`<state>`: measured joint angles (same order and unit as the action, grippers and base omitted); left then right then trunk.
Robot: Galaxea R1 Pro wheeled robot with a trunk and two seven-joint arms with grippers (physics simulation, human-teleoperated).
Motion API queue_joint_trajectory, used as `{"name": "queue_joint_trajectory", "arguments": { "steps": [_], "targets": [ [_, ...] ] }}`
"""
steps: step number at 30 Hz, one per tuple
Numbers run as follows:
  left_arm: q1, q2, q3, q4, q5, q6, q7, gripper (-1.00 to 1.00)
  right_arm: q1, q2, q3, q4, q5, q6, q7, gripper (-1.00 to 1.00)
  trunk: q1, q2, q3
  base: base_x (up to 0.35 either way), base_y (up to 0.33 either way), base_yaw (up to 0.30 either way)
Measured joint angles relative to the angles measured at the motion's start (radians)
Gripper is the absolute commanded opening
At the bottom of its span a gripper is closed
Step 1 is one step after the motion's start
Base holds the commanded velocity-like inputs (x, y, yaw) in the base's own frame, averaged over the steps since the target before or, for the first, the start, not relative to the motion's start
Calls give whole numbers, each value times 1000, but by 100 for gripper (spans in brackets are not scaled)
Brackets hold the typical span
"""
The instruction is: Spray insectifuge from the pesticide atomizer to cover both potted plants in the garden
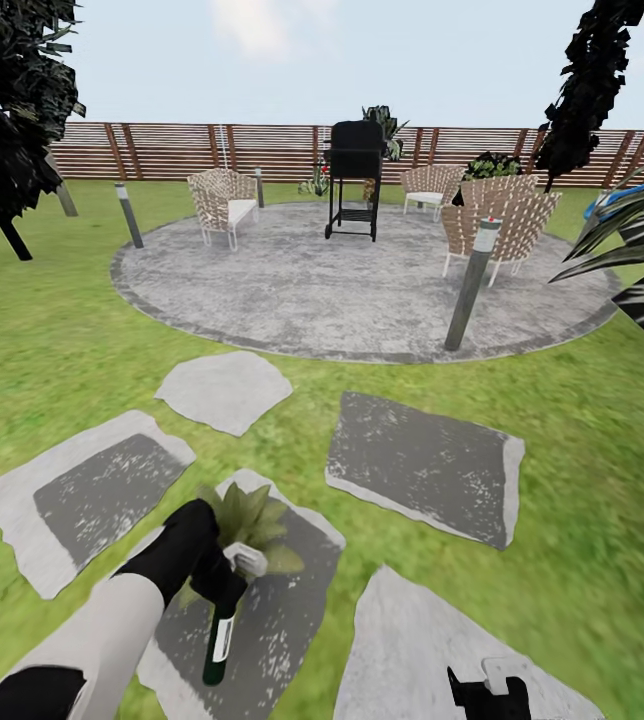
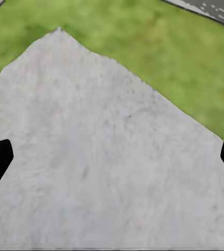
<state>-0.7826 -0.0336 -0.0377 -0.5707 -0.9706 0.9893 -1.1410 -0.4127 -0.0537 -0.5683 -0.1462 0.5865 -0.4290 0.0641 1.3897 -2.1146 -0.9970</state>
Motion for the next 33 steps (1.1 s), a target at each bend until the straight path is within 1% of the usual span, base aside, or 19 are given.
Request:
{"name": "queue_joint_trajectory", "arguments": {
  "steps": [5,8,16,19,24,26,27,28,29,32,33],
  "targets": [
    [-4,2,-3,-5,0,-1,0,-100,0,0,0,0,0,0,0,100,0,0,0,-286,145,0],
    [-10,3,-4,-6,-2,-2,-1,-100,1,0,0,0,0,0,0,100,0,0,0,-113,266,0],
    [-29,5,-10,-5,-11,-5,-9,-100,0,0,0,0,1,0,0,100,0,0,0,60,291,0],
    [-39,4,-13,-5,-12,-5,-10,-100,1,0,0,0,0,0,0,100,0,0,0,25,71,0],
    [-78,-2,-18,6,-8,-5,-11,-100,0,0,0,0,0,0,0,100,0,0,0,4,11,0],
    [-82,-1,-49,9,-7,-6,-14,-100,0,0,0,0,0,0,0,100,0,0,0,0,1,0],
    [-82,1,-71,9,-7,-6,-19,-100,0,0,0,0,0,0,0,100,0,0,0,0,0,0],
    [-82,4,-105,11,-5,-5,-39,-100,0,0,0,0,0,0,0,100,0,0,0,0,0,0],
    [-81,7,-125,11,-5,-6,-58,-100,0,0,0,0,0,0,0,100,0,0,0,0,0,0],
    [-76,23,-169,11,-8,-9,-119,-100,0,0,0,0,0,0,0,100,0,0,0,0,0,0],
    [-75,27,-175,11,-9,-10,-128,-100,0,0,0,0,0,0,0,100,0,0,0,0,0,0]
  ]
}}
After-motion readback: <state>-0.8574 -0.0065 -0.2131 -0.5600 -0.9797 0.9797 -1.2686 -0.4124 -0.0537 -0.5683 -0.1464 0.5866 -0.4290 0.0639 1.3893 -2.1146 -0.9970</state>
